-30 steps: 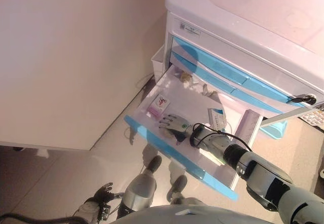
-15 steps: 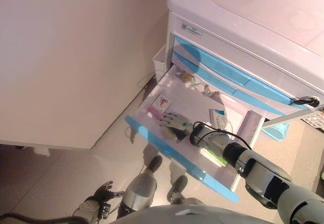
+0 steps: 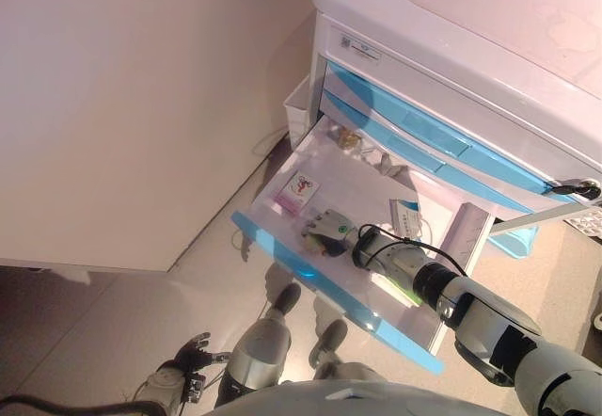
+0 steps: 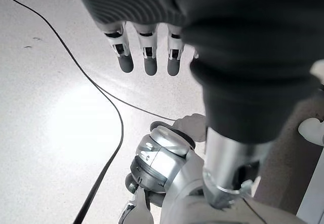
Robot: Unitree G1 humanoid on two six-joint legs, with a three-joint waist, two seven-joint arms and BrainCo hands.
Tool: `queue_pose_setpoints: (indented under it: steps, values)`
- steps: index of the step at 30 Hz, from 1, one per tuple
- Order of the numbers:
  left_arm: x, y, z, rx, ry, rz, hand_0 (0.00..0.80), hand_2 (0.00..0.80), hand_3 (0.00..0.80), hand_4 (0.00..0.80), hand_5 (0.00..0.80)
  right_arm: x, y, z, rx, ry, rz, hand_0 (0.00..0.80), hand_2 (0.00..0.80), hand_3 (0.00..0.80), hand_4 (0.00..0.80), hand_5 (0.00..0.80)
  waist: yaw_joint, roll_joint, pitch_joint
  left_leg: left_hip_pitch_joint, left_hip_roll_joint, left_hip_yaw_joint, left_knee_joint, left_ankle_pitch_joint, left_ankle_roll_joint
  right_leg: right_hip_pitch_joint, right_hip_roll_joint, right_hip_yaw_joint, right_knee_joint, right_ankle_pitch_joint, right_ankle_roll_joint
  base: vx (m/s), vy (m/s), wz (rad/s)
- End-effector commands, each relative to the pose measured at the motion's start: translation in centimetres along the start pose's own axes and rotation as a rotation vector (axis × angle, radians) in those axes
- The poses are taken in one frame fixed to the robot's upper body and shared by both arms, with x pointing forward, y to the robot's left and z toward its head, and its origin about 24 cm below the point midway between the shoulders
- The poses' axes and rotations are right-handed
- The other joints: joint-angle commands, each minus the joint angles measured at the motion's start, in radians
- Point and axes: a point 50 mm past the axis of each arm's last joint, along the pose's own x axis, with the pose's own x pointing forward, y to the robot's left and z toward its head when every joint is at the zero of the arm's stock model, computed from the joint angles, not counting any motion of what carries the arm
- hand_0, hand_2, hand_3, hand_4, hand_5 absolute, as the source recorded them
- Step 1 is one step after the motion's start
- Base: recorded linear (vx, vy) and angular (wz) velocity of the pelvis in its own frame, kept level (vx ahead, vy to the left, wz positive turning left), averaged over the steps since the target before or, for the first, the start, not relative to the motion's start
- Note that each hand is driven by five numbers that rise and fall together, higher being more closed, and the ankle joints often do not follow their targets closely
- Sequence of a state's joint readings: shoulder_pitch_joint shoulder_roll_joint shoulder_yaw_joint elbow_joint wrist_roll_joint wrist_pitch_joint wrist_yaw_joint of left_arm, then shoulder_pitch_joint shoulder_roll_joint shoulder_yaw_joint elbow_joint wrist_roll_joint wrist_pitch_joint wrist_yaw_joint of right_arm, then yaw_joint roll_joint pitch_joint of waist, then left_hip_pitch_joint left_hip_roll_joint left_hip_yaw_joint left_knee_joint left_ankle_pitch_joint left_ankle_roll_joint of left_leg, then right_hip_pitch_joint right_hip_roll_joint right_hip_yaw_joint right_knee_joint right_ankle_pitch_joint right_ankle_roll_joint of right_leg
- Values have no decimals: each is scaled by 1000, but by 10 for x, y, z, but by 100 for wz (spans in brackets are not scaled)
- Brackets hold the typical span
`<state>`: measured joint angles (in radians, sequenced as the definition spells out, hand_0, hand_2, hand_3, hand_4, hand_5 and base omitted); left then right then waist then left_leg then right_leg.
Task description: Open the drawer and pick up the medicine
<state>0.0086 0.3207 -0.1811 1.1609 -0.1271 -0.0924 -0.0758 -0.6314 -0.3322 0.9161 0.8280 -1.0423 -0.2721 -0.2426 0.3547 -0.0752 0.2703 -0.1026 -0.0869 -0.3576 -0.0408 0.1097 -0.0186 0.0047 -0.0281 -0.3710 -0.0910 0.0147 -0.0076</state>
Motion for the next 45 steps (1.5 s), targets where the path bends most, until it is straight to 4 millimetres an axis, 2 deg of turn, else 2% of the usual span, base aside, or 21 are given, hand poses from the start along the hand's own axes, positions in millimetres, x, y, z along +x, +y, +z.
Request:
queue_pose_setpoints:
  steps: [1,3,10,16,25,36,42,45]
  values:
    - [-2,5,-7,12,15,3,0,0,0,0,0,11,-23,7,-30,-46,-91,627,627,627,627,627,9,-5,-1,10,-54,18,-36,-42,43,9,-5,24,103,-53,44,0,0,0]
    - [-2,6,-6,11,15,4,0,0,0,0,0,10,-23,6,-30,-45,-93,693,693,693,693,693,9,-6,-1,10,-53,19,-35,-43,43,8,-6,23,104,-52,45,0,0,0]
    - [-2,7,-6,5,15,10,0,0,0,0,0,10,-25,4,-36,-43,-105,649,649,649,649,649,8,-10,-1,9,-53,20,-36,-44,43,6,-6,25,103,-51,47,0,0,0]
    - [-2,8,-6,18,20,12,0,0,0,0,0,10,-29,2,-31,-26,-127,718,718,718,718,718,8,-15,-5,10,-50,27,-37,-45,44,9,-5,26,99,-49,49,0,0,0]
    - [-4,9,-14,23,42,26,0,0,0,0,0,6,-51,2,-18,-57,-210,797,797,797,797,797,-25,-42,-38,35,-43,58,-35,-64,48,17,1,64,92,-40,55,5,-9,-9]
    - [-5,10,-18,10,70,45,0,0,0,0,0,-20,-89,4,-19,-155,-295,800,800,800,800,800,-96,-65,-92,85,-27,126,-38,-92,51,32,16,139,82,-28,60,11,-8,-24]
    - [-5,9,-23,8,101,46,0,0,0,0,0,-44,-123,-1,69,-187,-308,800,800,800,800,800,-138,-66,-118,110,-18,169,-40,-104,55,38,26,183,80,-25,59,-4,-1,-26]
    - [-6,8,-28,-10,119,47,0,0,0,0,0,-64,-147,-4,143,-221,-266,800,800,800,800,800,-168,-63,-130,123,-14,195,-42,-109,56,41,31,209,79,-24,59,-5,18,-21]
